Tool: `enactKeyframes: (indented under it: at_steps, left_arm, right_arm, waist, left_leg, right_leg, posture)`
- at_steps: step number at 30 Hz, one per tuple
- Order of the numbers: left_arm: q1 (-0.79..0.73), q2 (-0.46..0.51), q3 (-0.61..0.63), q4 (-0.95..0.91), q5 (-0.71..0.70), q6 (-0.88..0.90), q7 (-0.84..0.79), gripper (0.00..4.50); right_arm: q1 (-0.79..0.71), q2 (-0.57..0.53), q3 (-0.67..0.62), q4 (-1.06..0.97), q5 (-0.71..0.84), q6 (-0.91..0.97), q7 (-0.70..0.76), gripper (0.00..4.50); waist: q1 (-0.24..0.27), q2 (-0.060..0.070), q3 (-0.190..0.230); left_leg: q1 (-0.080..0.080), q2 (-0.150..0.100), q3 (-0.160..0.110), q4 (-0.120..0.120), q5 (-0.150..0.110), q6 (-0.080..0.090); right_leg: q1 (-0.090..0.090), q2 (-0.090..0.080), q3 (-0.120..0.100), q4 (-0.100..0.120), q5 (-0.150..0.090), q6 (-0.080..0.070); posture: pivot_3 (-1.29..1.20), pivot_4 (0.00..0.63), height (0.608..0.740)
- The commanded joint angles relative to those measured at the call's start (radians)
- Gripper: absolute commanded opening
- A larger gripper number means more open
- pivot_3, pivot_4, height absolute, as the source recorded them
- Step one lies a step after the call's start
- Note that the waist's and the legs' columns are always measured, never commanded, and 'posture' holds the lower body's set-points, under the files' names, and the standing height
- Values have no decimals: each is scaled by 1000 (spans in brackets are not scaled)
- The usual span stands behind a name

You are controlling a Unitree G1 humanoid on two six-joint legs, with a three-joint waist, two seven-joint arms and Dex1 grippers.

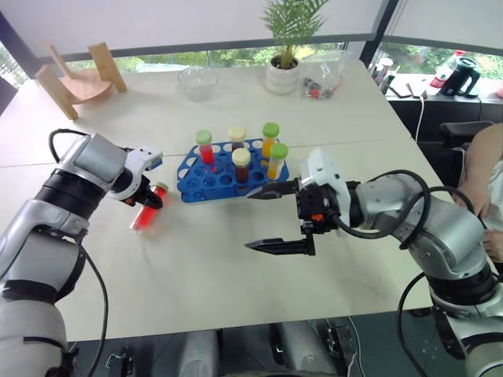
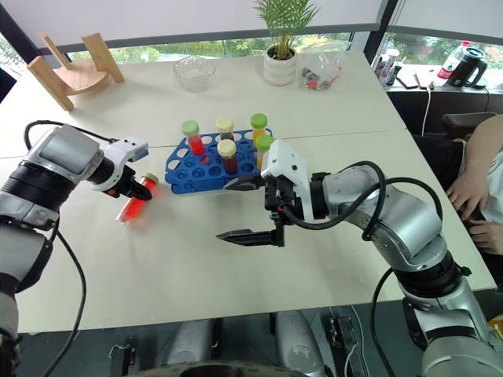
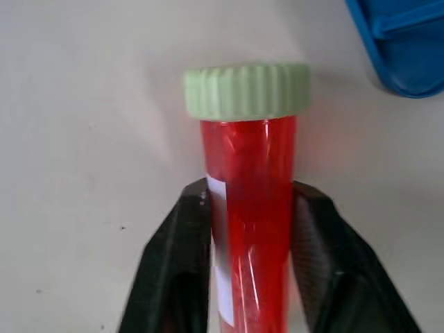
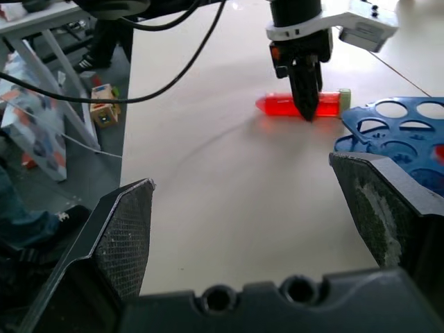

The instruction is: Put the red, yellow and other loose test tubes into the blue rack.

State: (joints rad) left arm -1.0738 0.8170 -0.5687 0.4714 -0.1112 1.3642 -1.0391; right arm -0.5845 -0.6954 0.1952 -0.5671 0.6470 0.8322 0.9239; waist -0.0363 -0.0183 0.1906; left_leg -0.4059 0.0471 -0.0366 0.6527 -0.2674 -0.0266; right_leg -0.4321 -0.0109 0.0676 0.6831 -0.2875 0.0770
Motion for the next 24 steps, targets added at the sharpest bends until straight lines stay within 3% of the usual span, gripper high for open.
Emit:
enactKeyframes:
  at_steps: [1,5,8,10,12,14,18,24]
  left_arm:
    - [-1,-8,-2,9,7,-29,5,852]
    - [32,45,128,-28,-7,-158,27,852]
    - [126,77,348,-89,-64,-434,57,852]
    - [190,89,506,-141,-166,-551,-18,852]
    - [239,26,785,-254,-399,-430,-30,852]
    - [310,-108,926,-398,-511,-462,60,852]
    - [448,-388,839,-568,-440,-726,206,852]
    - [527,-476,738,-521,-312,-957,283,852]
  right_arm:
    - [35,-36,2,-36,-17,-30,26,4500]
    - [92,-80,-41,-44,-19,-36,22,4500]
    - [134,-110,-84,-49,-21,-31,2,4500]
    - [164,-132,-121,-54,-7,-24,-1,4500]
    - [156,-114,-158,-52,33,23,-43,4500]
    - [115,-91,-186,-20,71,58,-65,4500]
    - [19,-97,-171,84,71,74,-33,4500]
    - [-27,-145,-137,150,43,65,29,4500]
  waist:
    - [3,0,0]
    - [4,0,0]
    - [4,0,0]
    - [6,-1,0]
    - [9,-1,0]
    - [17,0,0]
    - [35,4,-2]
    - [30,0,0]
  left_leg:
    - [0,0,0,0,0,0]
    - [0,0,0,1,0,0]
    - [0,1,0,1,0,0]
    - [0,1,-1,1,1,-1]
    - [-1,1,0,1,1,-2]
    - [-2,1,0,2,1,-2]
    - [3,0,1,7,1,-1]
    - [2,0,2,11,0,-1]
  right_leg:
    - [0,0,0,0,0,0]
    - [0,0,0,0,0,0]
    - [0,0,0,1,0,0]
    - [0,0,-1,1,0,0]
    - [-1,-1,-1,0,0,0]
    - [-1,-1,-1,0,0,0]
    - [8,-3,-1,0,1,2]
    - [8,-1,1,-1,4,5]
  posture:
    - [0,150,740]
    - [0,150,740]
    - [0,150,740]
    - [0,150,740]
    - [0,150,740]
    - [0,150,740]
    - [0,150,740]
    - [0,150,740]
